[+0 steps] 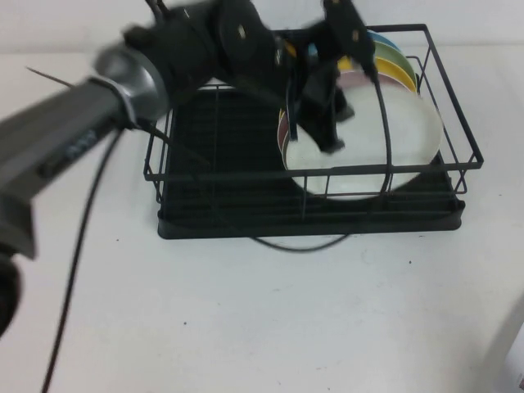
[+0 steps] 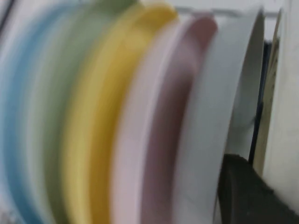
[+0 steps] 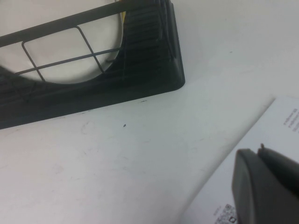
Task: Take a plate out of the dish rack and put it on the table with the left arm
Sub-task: Grasp the plate from the shelf, then place the plate from the table
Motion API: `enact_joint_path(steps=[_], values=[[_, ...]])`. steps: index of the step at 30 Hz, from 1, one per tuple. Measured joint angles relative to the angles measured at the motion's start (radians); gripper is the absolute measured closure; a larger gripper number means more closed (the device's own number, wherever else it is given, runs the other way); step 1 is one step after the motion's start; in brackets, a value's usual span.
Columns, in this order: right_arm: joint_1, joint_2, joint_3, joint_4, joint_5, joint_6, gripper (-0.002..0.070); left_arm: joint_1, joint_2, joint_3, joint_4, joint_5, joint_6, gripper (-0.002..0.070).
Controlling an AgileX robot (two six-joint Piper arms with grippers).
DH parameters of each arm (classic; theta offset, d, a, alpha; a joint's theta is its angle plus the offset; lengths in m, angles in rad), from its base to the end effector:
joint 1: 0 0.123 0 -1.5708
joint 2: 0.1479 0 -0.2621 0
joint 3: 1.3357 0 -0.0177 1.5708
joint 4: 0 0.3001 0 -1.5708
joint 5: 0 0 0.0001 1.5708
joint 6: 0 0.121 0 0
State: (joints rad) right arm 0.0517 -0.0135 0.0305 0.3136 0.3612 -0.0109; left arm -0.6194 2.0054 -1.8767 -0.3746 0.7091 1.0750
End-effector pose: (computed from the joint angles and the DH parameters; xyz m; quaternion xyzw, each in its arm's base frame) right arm 0.1532 0.0212 0.1641 0.0594 0.7946 0.1435 0.5870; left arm 0.4176 -0.3332 0.2700 0.6215 0.6575 -0.0747 0.4194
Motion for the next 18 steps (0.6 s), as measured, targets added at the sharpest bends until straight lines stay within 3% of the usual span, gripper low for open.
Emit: enact_joint_path(steps=[6, 13, 15, 18], values=[[0.000, 0.000, 0.000, 0.000, 0.000, 0.000, 0.0694, -0.003, -0.138, -0.071, 0.019, 0.060, -0.036, 0.0588], [0.000, 0.000, 0.000, 0.000, 0.000, 0.000, 0.0694, 0.025, -0.326, -0.094, 0.031, 0.306, -0.441, 0.0589], [0.000, 0.000, 0.000, 0.000, 0.000, 0.000, 0.0694, 0.056, -0.347, -0.094, -0.008, 0.408, -0.517, 0.0589], [0.000, 0.000, 0.000, 0.000, 0.000, 0.000, 0.0694, 0.117, -0.343, -0.092, -0.191, 0.523, -0.523, 0.0589]])
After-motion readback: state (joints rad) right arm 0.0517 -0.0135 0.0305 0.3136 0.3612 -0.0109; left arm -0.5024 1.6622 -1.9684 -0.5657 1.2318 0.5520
